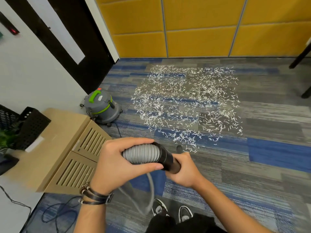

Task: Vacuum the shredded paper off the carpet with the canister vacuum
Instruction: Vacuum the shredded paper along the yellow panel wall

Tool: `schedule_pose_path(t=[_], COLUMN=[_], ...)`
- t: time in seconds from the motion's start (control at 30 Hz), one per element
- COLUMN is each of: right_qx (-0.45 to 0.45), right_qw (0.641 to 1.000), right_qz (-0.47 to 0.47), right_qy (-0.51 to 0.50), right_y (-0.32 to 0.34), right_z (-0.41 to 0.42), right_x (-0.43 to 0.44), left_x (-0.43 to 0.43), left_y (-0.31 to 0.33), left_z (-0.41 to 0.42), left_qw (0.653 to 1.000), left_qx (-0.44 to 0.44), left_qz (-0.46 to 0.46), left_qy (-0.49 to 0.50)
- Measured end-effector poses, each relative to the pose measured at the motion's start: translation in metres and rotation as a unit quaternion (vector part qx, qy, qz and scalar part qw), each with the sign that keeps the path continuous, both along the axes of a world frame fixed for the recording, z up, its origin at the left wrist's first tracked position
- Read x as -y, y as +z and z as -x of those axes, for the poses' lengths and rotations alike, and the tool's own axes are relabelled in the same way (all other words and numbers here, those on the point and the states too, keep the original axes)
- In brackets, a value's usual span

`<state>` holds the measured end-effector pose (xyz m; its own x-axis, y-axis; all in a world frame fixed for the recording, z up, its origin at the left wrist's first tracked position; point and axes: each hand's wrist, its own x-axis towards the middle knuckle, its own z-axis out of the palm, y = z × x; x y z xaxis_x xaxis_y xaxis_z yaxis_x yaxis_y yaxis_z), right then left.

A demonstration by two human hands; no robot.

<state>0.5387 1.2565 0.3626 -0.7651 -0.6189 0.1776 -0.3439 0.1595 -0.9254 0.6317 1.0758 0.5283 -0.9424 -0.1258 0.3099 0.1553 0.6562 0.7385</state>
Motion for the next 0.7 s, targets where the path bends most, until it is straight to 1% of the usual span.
schedule_pose_path(t=[0.13, 0.23, 0.4, 0.6, 0.7], right_qx=[0.005, -0.006, -0.026, -0.012, -0.007], right_qw=[1.000, 0.999, 0.999, 1.000, 1.000], right_qz=[0.018, 0.021, 0.020, 0.019, -0.005], right_qy=[-0.017, -0.036, -0.017, 0.008, 0.018], right_y=[0.000, 0.000, 0.007, 0.016, 0.010], right_z=[-0.007, -0.005, 0.006, 0.021, 0.020], right_x=[0.009, 0.026, 0.055, 0.092, 0.097], left_x=[0.008, 0.018, 0.042, 0.070, 0.080], left_y=[0.005, 0.006, 0.004, -0.002, -0.009], left_z=[0.000, -0.001, -0.005, -0.001, 0.000], left_qw=[1.000, 0.998, 0.996, 0.996, 0.997], left_qx=[-0.031, -0.050, -0.067, -0.050, -0.029], left_qz=[0.004, 0.012, 0.009, 0.004, 0.028], left_qy=[0.003, 0.029, 0.062, 0.075, 0.063])
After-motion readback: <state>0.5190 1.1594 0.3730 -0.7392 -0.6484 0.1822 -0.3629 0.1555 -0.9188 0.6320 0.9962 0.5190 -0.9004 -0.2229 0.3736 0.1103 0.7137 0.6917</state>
